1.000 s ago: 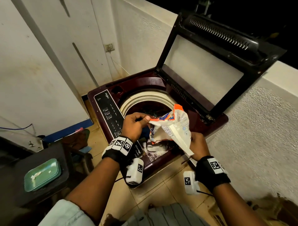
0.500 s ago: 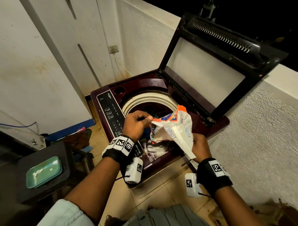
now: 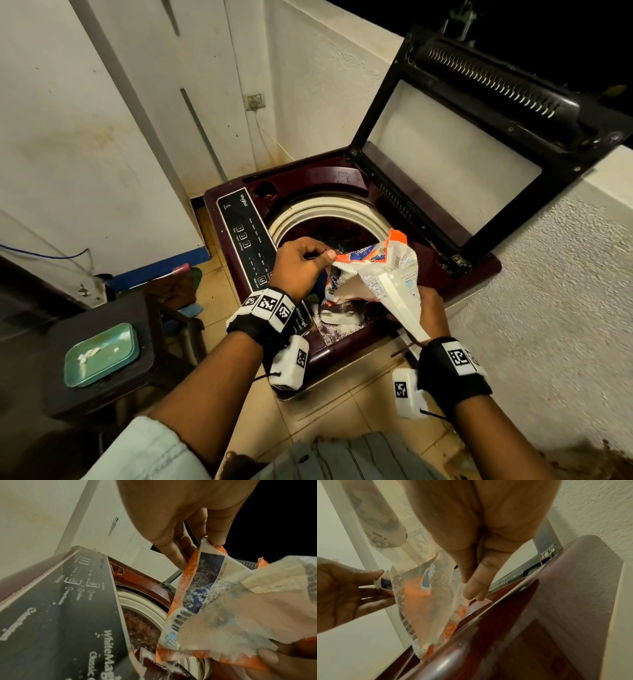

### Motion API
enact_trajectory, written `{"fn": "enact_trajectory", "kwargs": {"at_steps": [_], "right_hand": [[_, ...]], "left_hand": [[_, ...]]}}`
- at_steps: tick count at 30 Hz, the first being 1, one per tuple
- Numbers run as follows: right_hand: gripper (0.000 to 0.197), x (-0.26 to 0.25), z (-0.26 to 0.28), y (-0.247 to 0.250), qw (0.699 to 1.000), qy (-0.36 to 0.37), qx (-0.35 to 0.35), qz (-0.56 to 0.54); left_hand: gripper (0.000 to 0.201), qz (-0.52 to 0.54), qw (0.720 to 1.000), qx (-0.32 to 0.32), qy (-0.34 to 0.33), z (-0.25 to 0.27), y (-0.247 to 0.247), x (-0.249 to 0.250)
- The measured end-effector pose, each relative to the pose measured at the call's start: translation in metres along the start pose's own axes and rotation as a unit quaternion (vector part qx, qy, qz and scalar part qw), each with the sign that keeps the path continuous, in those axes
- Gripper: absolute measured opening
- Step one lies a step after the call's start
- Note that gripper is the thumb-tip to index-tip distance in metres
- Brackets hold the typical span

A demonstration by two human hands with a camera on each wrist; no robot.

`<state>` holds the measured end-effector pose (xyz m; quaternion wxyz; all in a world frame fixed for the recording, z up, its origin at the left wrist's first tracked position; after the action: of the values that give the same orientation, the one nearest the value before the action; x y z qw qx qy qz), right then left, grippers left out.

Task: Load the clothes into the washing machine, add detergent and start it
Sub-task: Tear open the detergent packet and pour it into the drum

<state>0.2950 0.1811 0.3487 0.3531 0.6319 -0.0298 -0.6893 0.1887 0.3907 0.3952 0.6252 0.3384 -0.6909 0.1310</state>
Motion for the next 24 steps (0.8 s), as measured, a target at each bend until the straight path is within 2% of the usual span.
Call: {"fn": "enact_trajectory", "kwargs": {"at_steps": [3,7,10,14,18,20,22,24], "right_hand": [[0.046,-0.005,0.003,0.000,1.000,0.020,0.022,0.002],[0.043,-0.011,0.007,-0.001,0.999,-0.026,0.004,-0.033],[0.033,-0.005,0.005,-0.003,0.999,-0.026,0.005,-0.024],[0.036,0.000,0.002,-0.005,0.998,-0.044,0.007,-0.052],[0.014,0.022,-0.009,-0.007,0.995,-0.071,-0.009,-0.070],[0.025,0.027,-0.012,-0.008,0.994,-0.090,-0.007,-0.056],[0.041,0.019,-0.009,-0.007,0.997,-0.064,-0.004,-0.044],[0.034,0.012,-0.006,-0.008,0.998,-0.046,-0.001,-0.040]], "left_hand": [[0.014,0.006,1.000,0.002,-0.010,0.001,0.002,0.002],[0.014,0.011,1.000,-0.005,-0.020,0.002,0.005,0.006],[0.012,0.007,1.000,-0.010,-0.020,0.003,0.005,0.009],[0.009,-0.011,0.999,-0.014,-0.035,0.003,0.005,0.009],[0.011,-0.018,0.998,-0.018,-0.057,0.004,0.002,0.008],[0.010,-0.027,0.998,-0.020,-0.054,0.003,0.002,0.007],[0.012,-0.026,0.999,-0.015,-0.045,0.003,0.004,0.006],[0.010,-0.031,0.998,-0.014,-0.043,0.005,0.005,0.007]]}}
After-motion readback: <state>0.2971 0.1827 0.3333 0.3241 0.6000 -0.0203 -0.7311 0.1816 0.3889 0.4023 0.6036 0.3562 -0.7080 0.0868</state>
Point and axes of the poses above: each hand's wrist, its own z-axis away from the middle knuckle, its own y-axis out of the back of the hand, x = y × z, the point moved 1 cm from there along -z, towards the middle knuckle, and after that the axes turned 10 degrees about -y, right-handed, at the moved point
